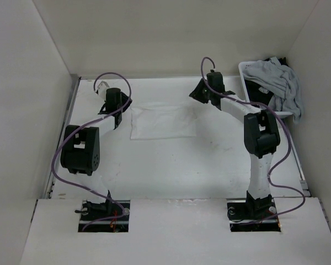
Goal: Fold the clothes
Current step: Fold the tank top
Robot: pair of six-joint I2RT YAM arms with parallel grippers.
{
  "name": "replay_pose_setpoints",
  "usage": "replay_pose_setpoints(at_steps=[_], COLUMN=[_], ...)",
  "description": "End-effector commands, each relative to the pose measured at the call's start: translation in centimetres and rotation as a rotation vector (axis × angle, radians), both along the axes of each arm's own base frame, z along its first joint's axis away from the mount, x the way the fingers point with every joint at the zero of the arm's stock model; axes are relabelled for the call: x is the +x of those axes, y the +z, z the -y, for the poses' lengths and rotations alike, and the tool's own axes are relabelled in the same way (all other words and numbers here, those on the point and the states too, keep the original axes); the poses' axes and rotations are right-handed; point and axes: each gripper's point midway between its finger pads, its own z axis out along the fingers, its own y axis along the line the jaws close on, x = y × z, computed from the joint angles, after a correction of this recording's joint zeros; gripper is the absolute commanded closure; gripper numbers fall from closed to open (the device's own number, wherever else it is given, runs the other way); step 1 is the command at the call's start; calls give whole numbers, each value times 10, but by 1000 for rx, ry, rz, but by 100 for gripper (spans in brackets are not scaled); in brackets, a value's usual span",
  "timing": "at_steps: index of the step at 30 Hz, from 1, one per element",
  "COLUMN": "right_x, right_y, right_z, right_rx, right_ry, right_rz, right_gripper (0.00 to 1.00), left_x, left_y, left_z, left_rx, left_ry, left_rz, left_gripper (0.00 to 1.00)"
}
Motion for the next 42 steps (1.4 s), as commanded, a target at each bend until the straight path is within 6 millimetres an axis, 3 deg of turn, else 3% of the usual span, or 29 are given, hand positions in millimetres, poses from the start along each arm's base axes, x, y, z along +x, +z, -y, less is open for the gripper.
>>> replay_pose_setpoints(at_steps=[1, 3, 7, 8, 11, 13, 18, 23, 31, 42], right_x=[-5, -25, -82, -96, -135, -151, -169, -167, -166, -171], right_y=[22, 24, 14, 9, -7, -16, -32, -45, -65, -72], right_z=[3, 15, 22, 21, 21, 24, 21, 26, 19, 12], right_rx=[-5, -24, -20, -10, -5, 3, 55, 104, 157, 192], right_ry=[6, -17, -15, -4, 19, 22, 49, 26, 25, 35], right_rz=[53, 70, 93, 93, 82, 79, 55, 32, -44, -83], right_gripper=[64, 67, 94, 97, 96, 90, 69, 59, 61, 65], left_x=[-15, -42, -111, -126, -158, -169, -171, -170, -167, -170], left_y=[41, 30, -15, -25, -48, -58, -77, -88, -97, -100], left_z=[1, 0, 8, 10, 16, 24, 29, 24, 21, 19], left_rx=[-14, -15, -29, -31, -58, -79, -122, -144, -145, -142], left_ry=[-18, -19, -51, -64, -119, -164, -180, -145, -124, -113], left_rz=[120, 93, -6, -30, -78, -106, -149, -173, -184, -189], left_gripper=[70, 74, 82, 83, 79, 76, 71, 75, 79, 86])
